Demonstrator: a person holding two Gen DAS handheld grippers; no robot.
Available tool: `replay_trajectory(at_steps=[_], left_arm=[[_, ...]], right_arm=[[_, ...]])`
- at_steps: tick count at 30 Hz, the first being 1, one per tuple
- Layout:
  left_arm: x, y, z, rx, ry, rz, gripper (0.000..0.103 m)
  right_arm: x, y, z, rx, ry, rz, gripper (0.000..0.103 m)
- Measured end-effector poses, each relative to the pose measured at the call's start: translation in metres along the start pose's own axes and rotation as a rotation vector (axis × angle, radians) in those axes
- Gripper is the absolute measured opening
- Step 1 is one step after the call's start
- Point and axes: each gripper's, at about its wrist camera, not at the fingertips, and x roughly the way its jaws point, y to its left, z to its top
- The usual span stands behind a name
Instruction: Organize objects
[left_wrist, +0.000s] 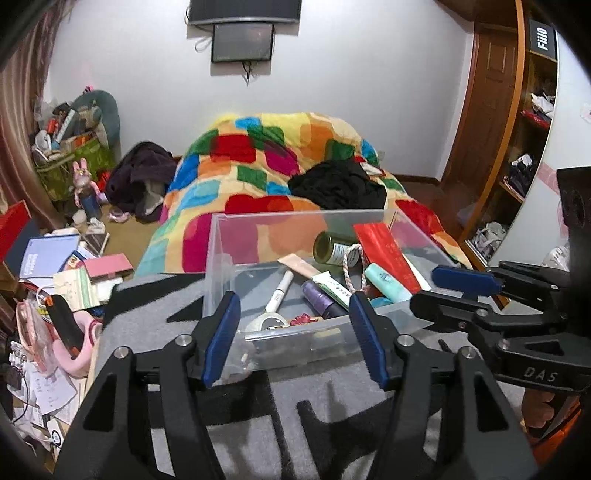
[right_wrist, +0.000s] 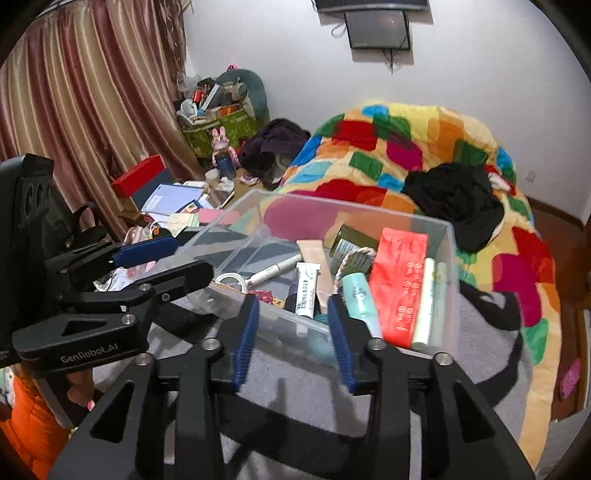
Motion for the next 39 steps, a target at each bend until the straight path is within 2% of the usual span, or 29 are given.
replay_trajectory(at_steps=[3, 9, 12, 16, 26, 39], left_arm=[[-0.01, -0.002, -0.003, -0.008, -0.024, 0.003, 0.071], [-0.025, -0.007, -0.012, -0.002, -0.066, 0.014, 0.089], [-0.027, -0.012, -0.018, 0.007, -0.072, 0.014, 0.092], [-0.026, -0.018, -0.027, 0.015, -0.06, 0.01, 0.092], [-0.025, -0.022, -0.04, 0.003, -0.046, -0.009, 0.093], [-0.023, -0.023, -0.04, 0.006, -0.047, -0.008, 0.093]], right_arm=[[-0.015, 0.002, -0.005, -0.004, -0.041, -0.028, 0.054], [-0.035, -0.003, -0.015, 0.022, -0.086, -0.075, 0.067], [-0.039, -0.007, -0.02, 0.033, -0.096, -0.089, 0.068], [-0.042, -0.009, -0.03, 0.045, -0.1, -0.105, 0.078], [-0.044, -0.004, -0.044, 0.031, -0.094, -0.123, 0.08], [-0.043, 0.0, -0.047, 0.025, -0.084, -0.13, 0.08]])
